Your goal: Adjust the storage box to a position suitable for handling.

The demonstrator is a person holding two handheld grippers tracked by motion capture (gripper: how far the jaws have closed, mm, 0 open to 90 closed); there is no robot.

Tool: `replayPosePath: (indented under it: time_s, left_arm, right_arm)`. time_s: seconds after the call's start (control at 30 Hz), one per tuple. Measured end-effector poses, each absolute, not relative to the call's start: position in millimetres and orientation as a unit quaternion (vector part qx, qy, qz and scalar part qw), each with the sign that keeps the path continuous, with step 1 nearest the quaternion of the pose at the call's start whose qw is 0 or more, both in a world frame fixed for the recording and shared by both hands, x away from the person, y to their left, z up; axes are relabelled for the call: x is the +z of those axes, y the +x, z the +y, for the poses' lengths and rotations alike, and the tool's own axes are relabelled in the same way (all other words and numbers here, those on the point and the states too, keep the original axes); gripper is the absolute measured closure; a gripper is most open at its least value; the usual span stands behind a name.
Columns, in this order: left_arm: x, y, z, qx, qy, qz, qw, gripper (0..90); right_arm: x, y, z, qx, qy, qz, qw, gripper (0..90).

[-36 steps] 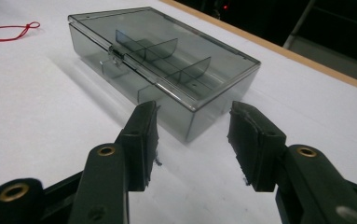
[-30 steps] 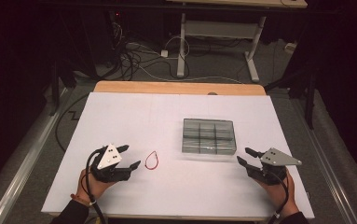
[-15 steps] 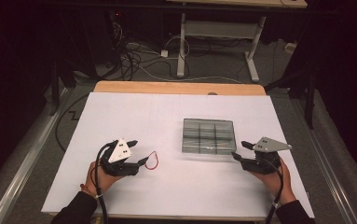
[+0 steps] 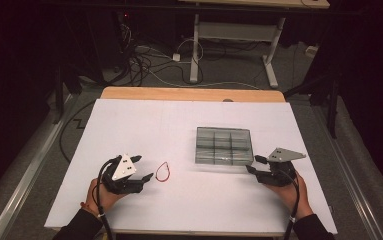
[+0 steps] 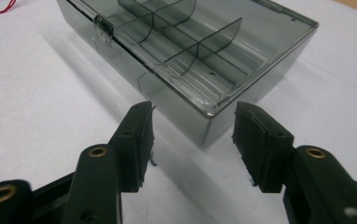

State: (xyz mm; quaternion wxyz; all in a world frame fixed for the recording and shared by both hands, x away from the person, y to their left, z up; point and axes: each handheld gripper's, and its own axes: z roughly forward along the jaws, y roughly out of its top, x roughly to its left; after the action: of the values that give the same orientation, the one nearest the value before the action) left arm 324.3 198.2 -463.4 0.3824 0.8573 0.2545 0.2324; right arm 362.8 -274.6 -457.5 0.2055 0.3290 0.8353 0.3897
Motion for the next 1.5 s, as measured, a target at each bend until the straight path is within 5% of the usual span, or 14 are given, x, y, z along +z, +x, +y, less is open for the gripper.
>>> replayPosePath:
  time_s: [1.23,1.5]
  left_arm:
    - [-465.7,324.9,191.4,0.226,0.865,0.241,0.377,29.5]
    - [-459.1,337.2,165.5,0.199,0.866,0.238,0.392,32.2]
  right_arm:
    - [-460.0,366.7,-278.5,0.414,0.362,0.811,0.202,63.8]
    - [-459.3,366.1,-278.5,0.411,0.361,0.812,0.203,65.2]
